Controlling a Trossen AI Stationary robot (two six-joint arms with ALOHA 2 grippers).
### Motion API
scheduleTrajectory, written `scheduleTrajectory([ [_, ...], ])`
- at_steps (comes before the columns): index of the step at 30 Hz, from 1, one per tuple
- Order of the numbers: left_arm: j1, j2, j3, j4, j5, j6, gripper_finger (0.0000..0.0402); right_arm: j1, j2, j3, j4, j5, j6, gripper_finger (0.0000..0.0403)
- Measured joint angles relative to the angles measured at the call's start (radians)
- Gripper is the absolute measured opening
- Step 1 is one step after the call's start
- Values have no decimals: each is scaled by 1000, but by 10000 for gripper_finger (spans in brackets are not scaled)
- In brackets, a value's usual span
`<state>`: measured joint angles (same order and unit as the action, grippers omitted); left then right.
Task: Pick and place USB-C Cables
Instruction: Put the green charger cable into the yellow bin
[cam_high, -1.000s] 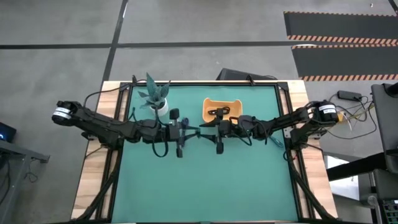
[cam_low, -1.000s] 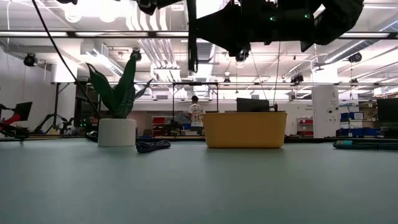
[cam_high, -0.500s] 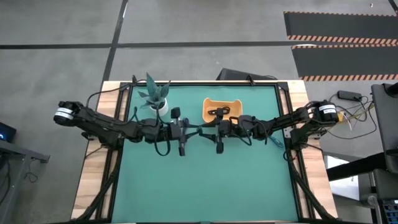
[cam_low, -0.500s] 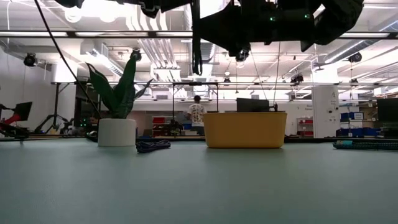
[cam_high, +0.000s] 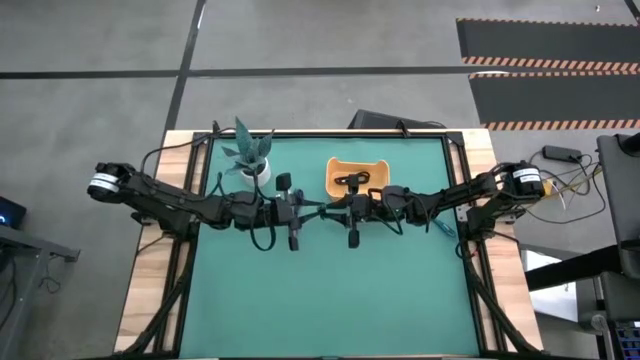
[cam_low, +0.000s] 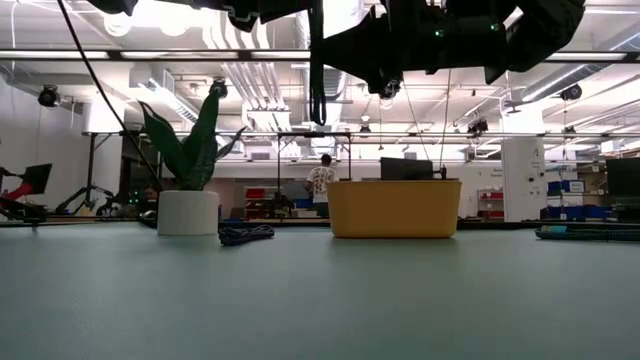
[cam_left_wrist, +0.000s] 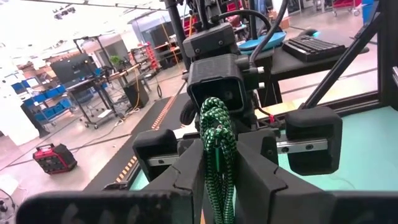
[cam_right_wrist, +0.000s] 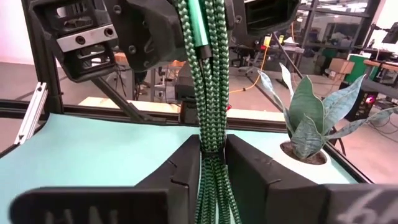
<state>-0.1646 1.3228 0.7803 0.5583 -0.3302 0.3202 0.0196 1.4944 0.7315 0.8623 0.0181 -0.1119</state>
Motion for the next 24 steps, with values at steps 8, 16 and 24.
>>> scheduleTrajectory([
  [8, 0, 0, 0, 0, 0, -16, 58, 0, 0, 0, 0, 0, -3, 32],
  [16, 0, 0, 0, 1, 0, -27, 76, 0, 0, 0, 0, 0, -5, 31],
  [24, 0, 0, 0, -24, 3, -29, 133, 0, 0, 0, 0, 0, -4, 30],
])
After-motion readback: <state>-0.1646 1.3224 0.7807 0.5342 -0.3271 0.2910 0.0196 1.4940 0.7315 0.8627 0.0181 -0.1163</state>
